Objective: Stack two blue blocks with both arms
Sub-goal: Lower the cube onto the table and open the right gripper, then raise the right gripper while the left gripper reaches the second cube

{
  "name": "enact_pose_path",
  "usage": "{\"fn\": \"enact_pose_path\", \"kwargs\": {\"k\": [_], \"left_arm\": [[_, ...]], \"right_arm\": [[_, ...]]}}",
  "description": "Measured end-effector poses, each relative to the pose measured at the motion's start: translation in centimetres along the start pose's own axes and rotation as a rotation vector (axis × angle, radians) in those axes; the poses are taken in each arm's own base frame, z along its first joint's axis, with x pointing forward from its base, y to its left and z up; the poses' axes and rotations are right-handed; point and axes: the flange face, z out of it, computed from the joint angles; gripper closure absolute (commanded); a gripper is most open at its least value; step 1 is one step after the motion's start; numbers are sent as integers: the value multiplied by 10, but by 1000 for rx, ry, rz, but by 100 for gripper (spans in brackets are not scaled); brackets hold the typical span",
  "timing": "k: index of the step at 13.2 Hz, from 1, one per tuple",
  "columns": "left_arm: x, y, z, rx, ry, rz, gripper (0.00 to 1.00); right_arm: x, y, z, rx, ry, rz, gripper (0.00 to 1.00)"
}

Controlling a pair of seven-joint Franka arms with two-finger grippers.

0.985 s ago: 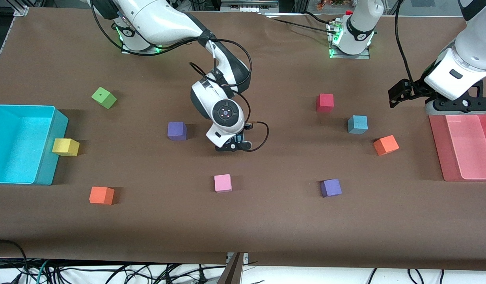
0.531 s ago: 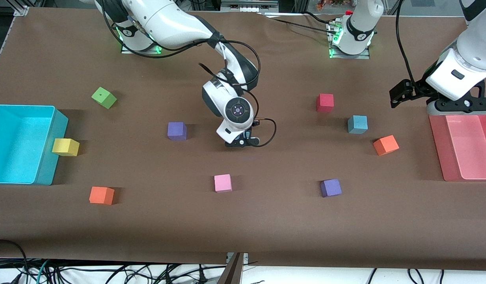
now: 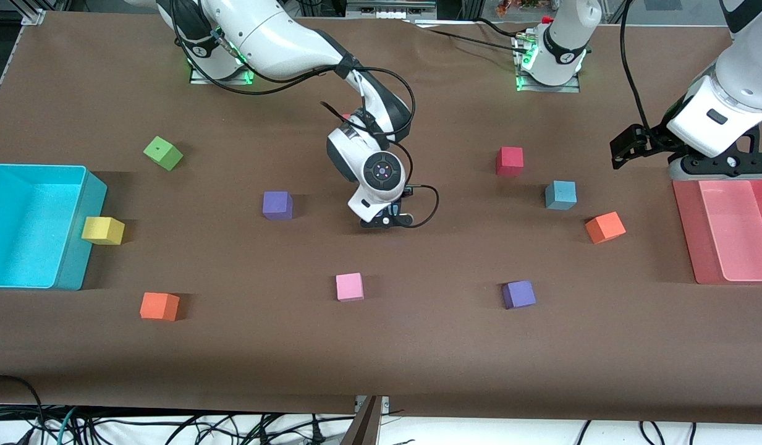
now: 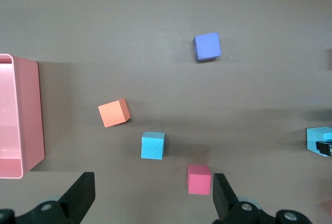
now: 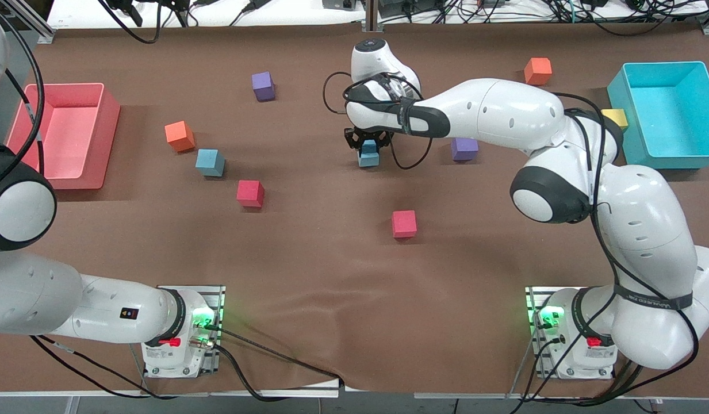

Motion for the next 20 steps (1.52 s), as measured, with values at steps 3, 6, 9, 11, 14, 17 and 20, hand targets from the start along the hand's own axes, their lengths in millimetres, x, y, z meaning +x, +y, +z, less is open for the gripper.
{"fn": "enact_pose_path", "kwargs": {"k": [3,6,9,11,14,17,20], "left_arm": [[0,0,0,0,0,0,0],[0,0,0,0,0,0,0],[0,2,0,0,0,3,0],[-1,3,0,0,0,5,0],[-1,3,0,0,0,6,0],[0,1,0,0,0,3,0],[4,1,7,1,-7,2,0]], "right_arm": [[1,0,3,1,2,4,0],[3,0,5,7,10,5,0],[4,-1,1,12,18,6,0],[8,0,-12,23,35,3,0],[9,13,-36,-3,6,-56,0],[17,39,-64,-17,-18,-134,0],[34,71,-84,-4,-25,-275,0]]}}
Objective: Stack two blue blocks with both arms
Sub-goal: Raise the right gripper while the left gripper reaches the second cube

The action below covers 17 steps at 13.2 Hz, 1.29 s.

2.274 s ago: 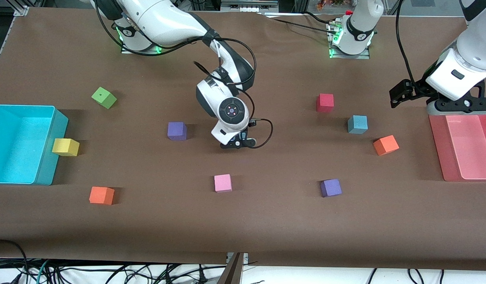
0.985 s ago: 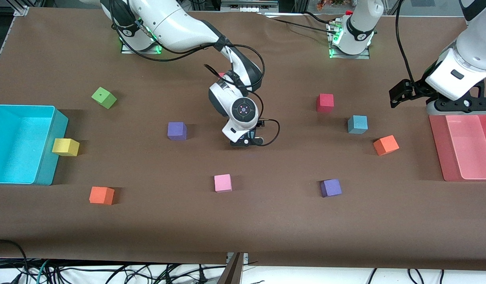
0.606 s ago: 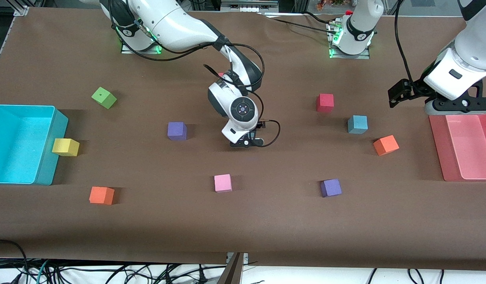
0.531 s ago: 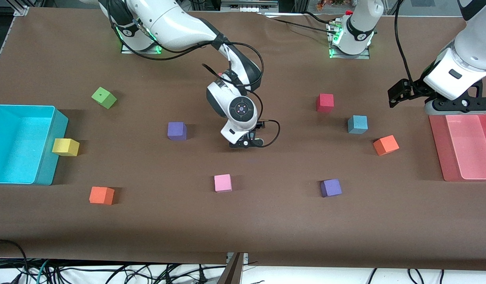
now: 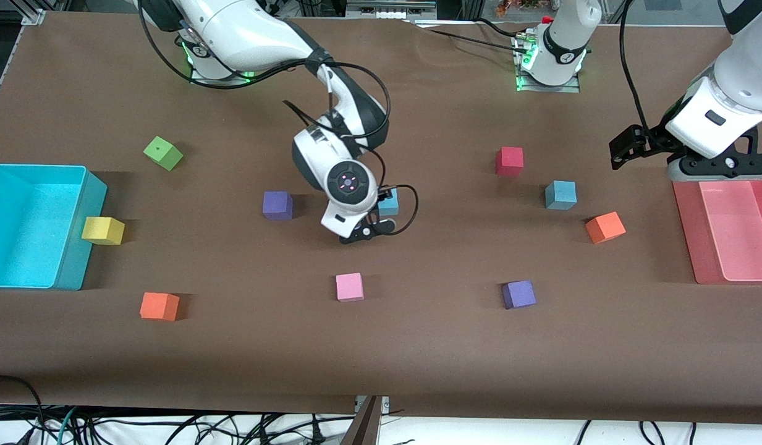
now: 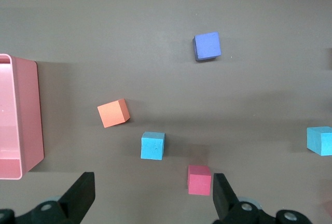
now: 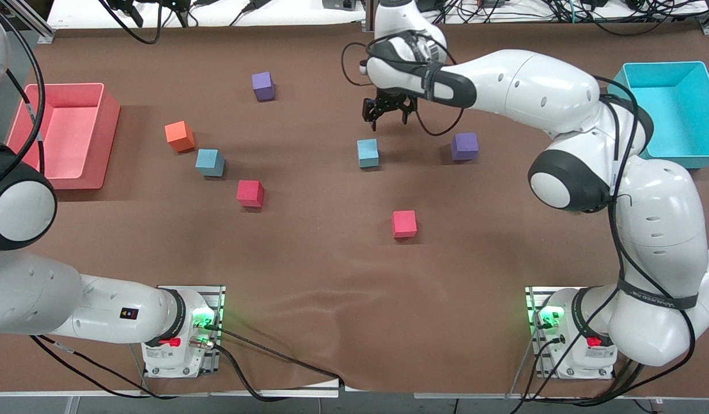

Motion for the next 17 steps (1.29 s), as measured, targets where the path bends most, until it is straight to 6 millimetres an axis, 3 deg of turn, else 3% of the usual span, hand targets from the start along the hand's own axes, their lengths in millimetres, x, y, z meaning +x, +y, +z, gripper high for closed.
{"fn": "enact_pose_path", "kwargs": {"k": [5,8,10,13,17], "left_arm": [[13,-4,50,11,-72,-11,0],[14,-4,102,13,-84,-9,0],[12,-2,146,13,-92,-6,0],[3,-3,193,13,-99,-5,0],[-7,-30,256,0,-59,-19,0]], "right_arm": [[6,50,-24,33,-11,-301,0],[11,71,-10,85,-9,-463,0],[13,76,14,135,104,-520,0],[-15,97,38,183,226,-600,0],[-51,84,54,177,359,-656,0]]}}
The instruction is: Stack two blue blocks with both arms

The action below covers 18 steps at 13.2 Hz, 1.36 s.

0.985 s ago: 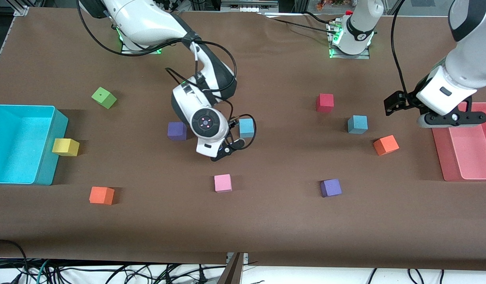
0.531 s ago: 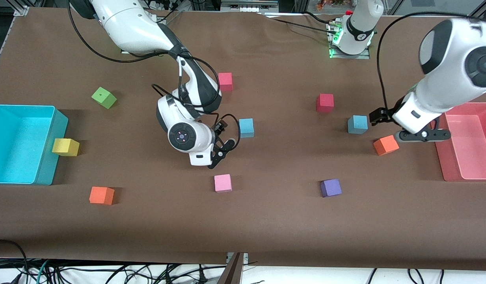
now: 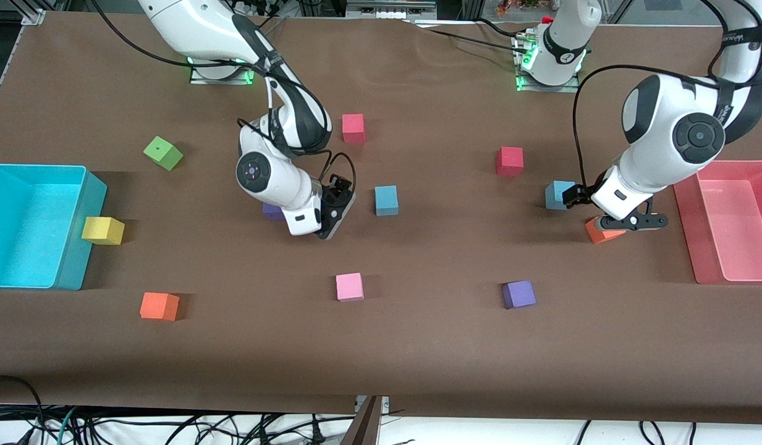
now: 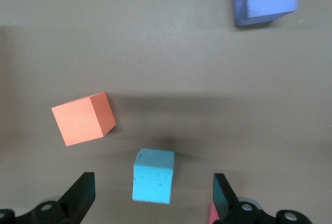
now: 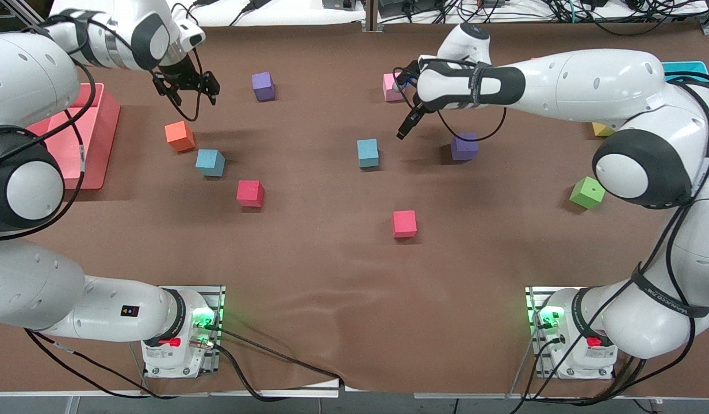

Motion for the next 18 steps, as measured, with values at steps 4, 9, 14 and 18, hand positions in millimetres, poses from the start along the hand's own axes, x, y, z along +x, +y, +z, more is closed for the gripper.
{"fn": "enact_pose_path", "kwargs": {"k": [4,9,14,18], "left_arm": [[-2,-29,51,-5,-23,32,0],[-16,-25,85,-5,-58,52,0],[-35,-21,114,-9,-38,62,0],[-51,-10,131,-10,-20,86,0]], "right_arm": [[-21,-16,25,38,114,-18,0],[-42,1,28,138,307,-118,0],[-61,-1,46,215,490,-246,0],[-71,-2,64,269,507,-335,0]]}}
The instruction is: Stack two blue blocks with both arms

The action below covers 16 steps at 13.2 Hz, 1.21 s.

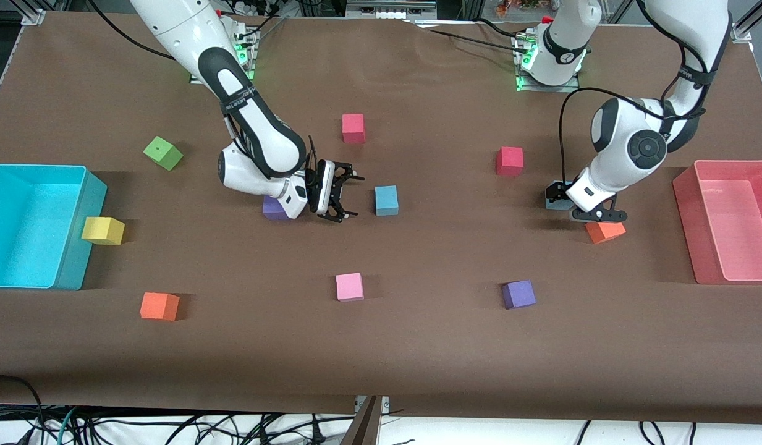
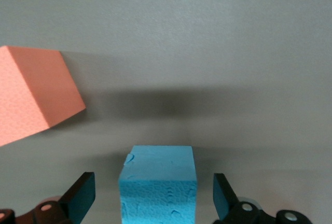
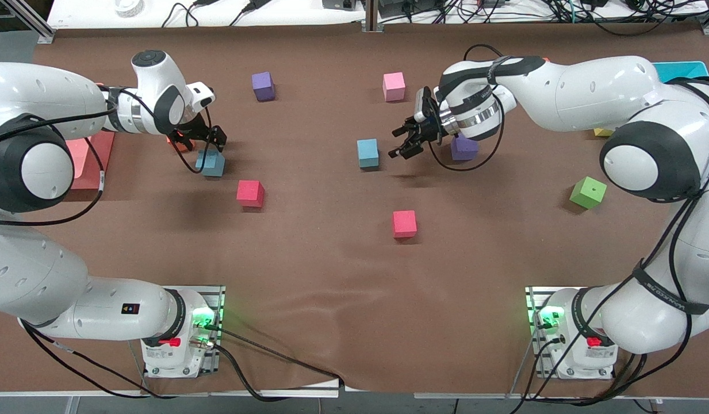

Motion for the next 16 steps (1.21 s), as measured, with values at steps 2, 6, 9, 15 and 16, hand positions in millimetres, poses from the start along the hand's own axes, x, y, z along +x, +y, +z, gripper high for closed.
{"fn": "enact_pose_path", "kwargs": {"k": [2,6,9,15,16], "left_arm": [[-1,2,1,1,-3,5,0],[-3,4,3,1,-2,8,0],[-6,4,9,0,4,8,0],[-8,4,25,-1,-7,8,19],[-8,4,25,-1,-8,8,28]], "right_arm": [[-9,1,3,23,6,-19,0],[-14,6,-3,53,37,-37,0],[-17,6,0,57,37,-38,0],[-26,3,10,63,52,-20,0],[-27,4,11,64,52,-21,0]]}}
